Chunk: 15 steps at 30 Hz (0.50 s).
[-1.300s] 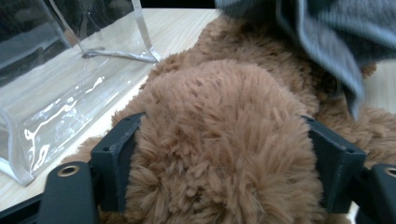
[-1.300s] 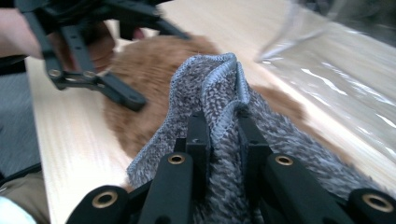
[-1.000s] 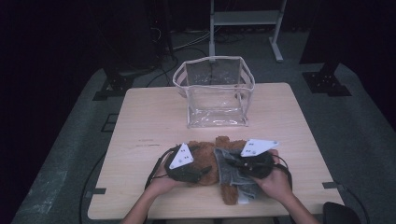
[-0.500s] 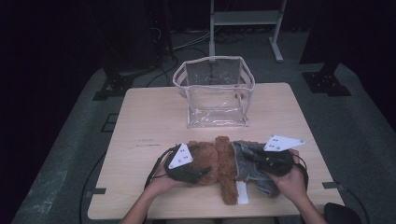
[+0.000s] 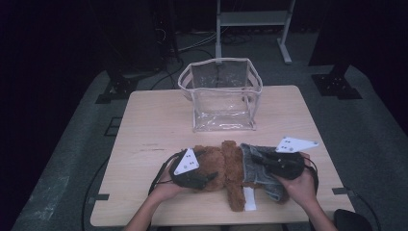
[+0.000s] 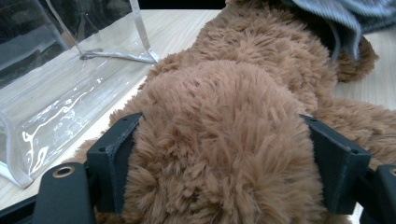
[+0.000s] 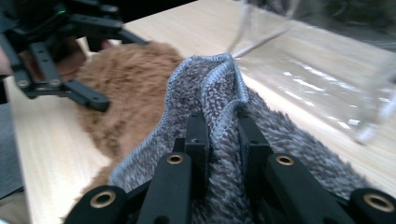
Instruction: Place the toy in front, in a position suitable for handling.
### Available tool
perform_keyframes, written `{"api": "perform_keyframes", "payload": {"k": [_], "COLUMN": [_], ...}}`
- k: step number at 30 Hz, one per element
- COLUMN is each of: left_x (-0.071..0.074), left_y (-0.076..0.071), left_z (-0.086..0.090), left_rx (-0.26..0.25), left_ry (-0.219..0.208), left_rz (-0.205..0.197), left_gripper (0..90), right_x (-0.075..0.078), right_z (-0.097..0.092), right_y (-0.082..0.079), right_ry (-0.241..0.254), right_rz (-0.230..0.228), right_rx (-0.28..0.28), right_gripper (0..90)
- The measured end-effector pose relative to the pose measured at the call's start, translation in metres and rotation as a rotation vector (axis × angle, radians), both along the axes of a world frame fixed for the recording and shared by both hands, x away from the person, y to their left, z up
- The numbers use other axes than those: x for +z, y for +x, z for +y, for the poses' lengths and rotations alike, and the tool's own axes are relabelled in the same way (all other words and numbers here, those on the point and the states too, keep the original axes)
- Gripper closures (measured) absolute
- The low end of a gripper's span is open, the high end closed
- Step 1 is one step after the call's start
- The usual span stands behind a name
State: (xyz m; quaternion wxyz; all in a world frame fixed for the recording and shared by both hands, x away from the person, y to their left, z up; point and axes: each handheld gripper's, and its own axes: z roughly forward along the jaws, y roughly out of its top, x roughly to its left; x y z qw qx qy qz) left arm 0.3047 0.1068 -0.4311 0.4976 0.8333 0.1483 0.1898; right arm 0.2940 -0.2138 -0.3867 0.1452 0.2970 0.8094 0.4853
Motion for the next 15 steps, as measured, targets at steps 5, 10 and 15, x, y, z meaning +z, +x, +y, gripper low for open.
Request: {"api": "perform_keyframes", "payload": {"k": [5, 10, 15], "left_x": [-0.001, -0.003, -0.003], "left_y": [-0.001, -0.005, -0.007], "left_z": [-0.001, -0.008, -0.007], "left_rx": [0.001, -0.015, -0.022], "left_ry": [-0.005, 0.004, 0.013], "left_rz": [-0.006, -0.037, -0.048], "left_gripper": [20.8, 21.2, 22.7], "right_x": [0.002, 0.006, 0.005], "right_z": [0.014, 0.041, 0.058], "right_y": [0.006, 0.015, 0.032], "right_ry": [-0.024, -0.084, -0.13], "right_rz": [0.007, 0.005, 0.042], "right_rx": [0.027, 0.066, 0.073], "right_gripper": [77.1, 77.0, 76.9]}}
